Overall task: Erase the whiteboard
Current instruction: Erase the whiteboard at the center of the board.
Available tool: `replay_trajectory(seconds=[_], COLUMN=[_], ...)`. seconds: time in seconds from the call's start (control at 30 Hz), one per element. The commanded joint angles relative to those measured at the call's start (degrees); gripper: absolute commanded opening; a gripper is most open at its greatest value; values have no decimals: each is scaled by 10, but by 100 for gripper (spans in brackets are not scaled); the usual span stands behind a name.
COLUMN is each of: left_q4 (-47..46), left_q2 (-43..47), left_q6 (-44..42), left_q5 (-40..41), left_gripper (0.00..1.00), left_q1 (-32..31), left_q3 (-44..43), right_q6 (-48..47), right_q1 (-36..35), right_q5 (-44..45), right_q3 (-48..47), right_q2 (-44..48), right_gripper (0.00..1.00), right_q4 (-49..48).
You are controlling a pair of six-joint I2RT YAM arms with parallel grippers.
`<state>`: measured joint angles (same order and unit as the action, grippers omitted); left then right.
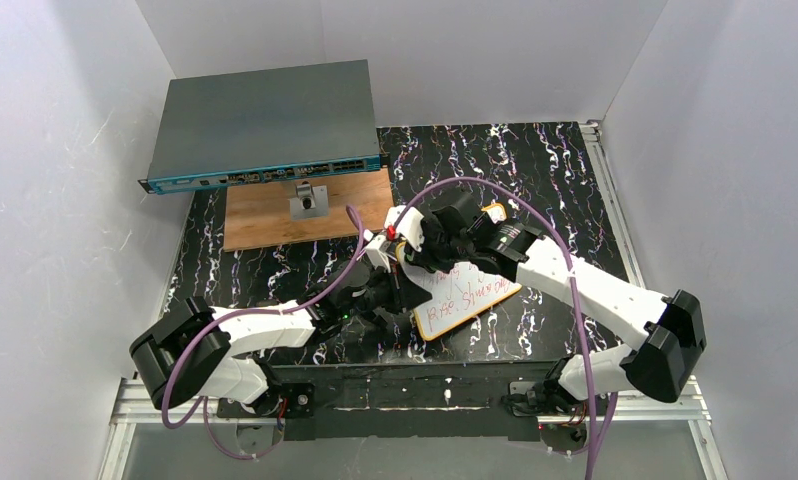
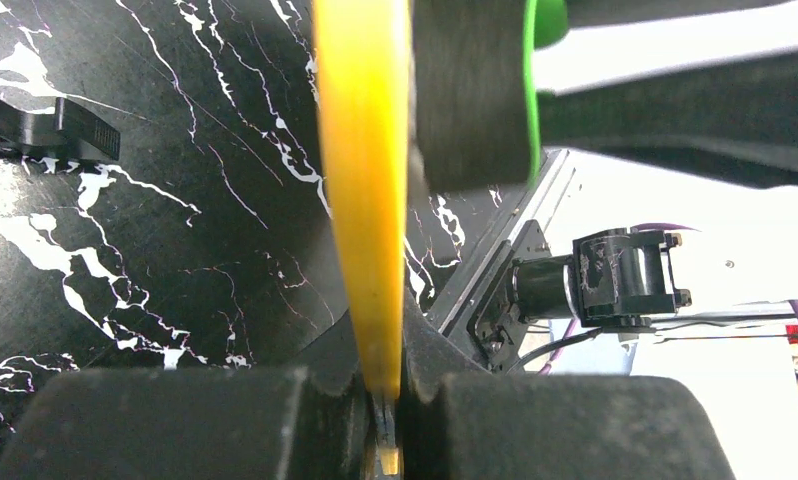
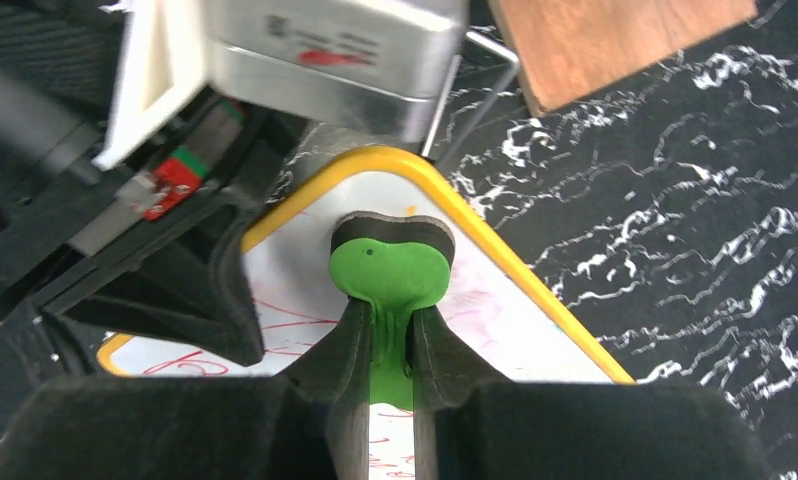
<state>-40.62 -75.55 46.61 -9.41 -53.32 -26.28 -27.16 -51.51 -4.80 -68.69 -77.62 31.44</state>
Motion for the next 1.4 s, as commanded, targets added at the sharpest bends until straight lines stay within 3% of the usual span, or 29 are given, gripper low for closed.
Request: replay_trajectory(seconds=[0.0, 0.17, 0.37, 0.47, 0.73, 0.97, 1.13, 1.23, 1.37], left_q4=[-50, -60, -52, -54, -65, -71, -65, -65, -79], left_q2=[13, 21, 31, 26, 5, 6, 23, 30, 31], left_q6=[-34, -42, -52, -52, -48, -46, -52, -51, -41], left_q5=[-39, -46, -46, -50, -61, -64, -58, -49, -29], left_gripper=[0, 0, 0, 0, 0, 0, 0, 0, 0], left_q1=[-10, -10, -10, -10, -10, -10, -10, -10, -10], left_q3=[-6, 1, 4, 2, -6, -1, 9, 14, 21], right_q6=[37, 32, -22, -19, 66, 57, 56, 48, 54], right_q1=[7, 27, 25, 14, 6, 8, 31, 32, 31], right_q5=[102, 112, -24, -49, 27, 114, 120, 83, -54], right_q3=[-6, 21, 48, 35, -45, -10, 7, 23, 39], right_q2=[-11, -10, 15, 17, -19, -20, -5, 9, 19], right_gripper=[1, 1, 1, 1, 1, 1, 1, 1, 1], right_q4=[-70, -61, 0, 6, -30, -51, -46, -36, -15])
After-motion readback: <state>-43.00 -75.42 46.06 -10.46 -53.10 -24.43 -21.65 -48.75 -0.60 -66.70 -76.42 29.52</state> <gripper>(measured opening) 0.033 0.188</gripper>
